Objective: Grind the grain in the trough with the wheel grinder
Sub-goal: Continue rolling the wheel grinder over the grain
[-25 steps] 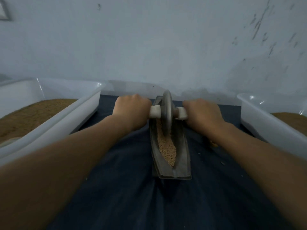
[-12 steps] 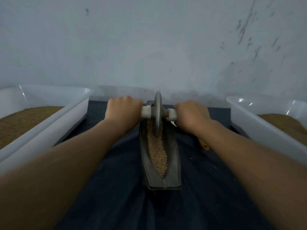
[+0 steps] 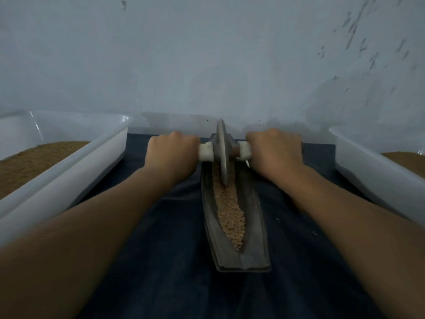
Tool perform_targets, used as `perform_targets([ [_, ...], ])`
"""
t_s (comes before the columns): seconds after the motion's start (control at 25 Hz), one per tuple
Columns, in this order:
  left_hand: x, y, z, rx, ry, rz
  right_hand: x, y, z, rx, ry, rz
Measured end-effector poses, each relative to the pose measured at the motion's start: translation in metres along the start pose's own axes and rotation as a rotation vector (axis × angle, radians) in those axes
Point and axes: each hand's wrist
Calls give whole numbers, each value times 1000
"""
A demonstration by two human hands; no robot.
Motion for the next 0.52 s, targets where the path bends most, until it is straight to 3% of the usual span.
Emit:
perform_targets([
  [0.08, 2, -5, -1, 59, 58, 11, 0, -11, 3, 77, -8, 18],
  [0.16, 10, 18, 2, -24, 35, -81, -12, 10, 9, 108, -34, 118],
  [0.28, 17, 56, 11, -310, -35, -276, -23, 63, 16, -98, -4, 155],
  [0.32, 20, 53, 12, -336, -29, -290, -24, 63, 16, -142, 32, 140],
  [0.44, 7, 29, -1, -156, -79, -146, -8, 37, 3, -87, 79, 65],
  [0.52, -1, 7, -3, -69, 9, 22, 4, 4, 2, -37, 29, 14],
])
Point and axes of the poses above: each hand's wrist, its own y-axis away from the middle knuckle, its own z-axis out of the back of the hand, x = y × z, and after that the axes turned 3 degrees about -z, right-handed
